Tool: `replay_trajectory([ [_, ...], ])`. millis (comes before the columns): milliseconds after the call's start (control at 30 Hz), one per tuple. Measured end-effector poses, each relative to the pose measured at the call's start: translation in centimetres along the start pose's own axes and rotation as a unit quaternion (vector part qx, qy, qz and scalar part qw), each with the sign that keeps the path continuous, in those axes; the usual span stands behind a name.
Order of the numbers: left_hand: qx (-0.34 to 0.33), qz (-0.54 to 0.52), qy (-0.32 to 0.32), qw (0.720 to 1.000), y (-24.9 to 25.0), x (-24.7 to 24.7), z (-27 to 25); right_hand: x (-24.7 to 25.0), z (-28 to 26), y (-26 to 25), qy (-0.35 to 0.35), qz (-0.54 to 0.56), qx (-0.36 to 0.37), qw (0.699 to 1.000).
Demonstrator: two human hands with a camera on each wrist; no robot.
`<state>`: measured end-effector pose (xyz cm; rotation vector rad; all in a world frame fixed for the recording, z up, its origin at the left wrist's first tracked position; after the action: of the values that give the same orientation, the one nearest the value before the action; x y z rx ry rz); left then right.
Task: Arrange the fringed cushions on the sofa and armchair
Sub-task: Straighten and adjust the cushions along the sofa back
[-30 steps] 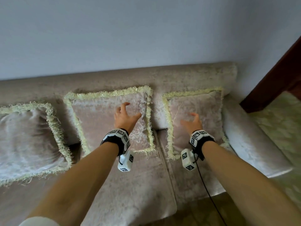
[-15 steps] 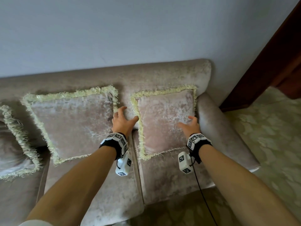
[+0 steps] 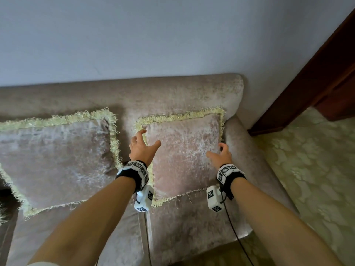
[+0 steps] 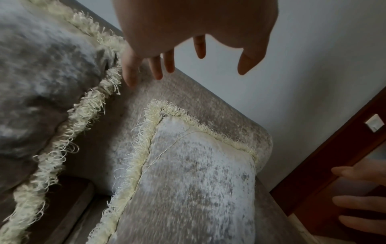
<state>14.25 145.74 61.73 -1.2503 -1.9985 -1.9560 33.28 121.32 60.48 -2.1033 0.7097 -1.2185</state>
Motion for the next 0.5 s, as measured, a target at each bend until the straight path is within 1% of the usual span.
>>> replay_trajectory([
  [200,0.016,0.013,-0.001,1.0,0.4,-1.4,3.3,-0.4,4.4,-1.3,-0.008,-0.013,-0.003,1.0],
  [400,0.026,0.034,0.015,0.999,1.3,-3.3,7.1,-0.4,9.5,-2.6,-0.023,-0.022,0.004,0.999],
  [500,0.039,0.051,0.005,0.998,1.5,-4.8,9.0,-0.3,12.4,-3.2,-0.037,-0.02,0.014,0.999],
])
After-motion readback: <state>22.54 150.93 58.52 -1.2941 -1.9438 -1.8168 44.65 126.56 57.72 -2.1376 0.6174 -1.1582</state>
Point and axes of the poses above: each hand's wrist, its own z-axis towards the middle knuckle, its own x-axis out of the back of the hand, y = z × x, the point moved 6 cm from there along z, towards the middle knuckle, and after that the axes turned 1 degree about -z, right-handed, at the moved point
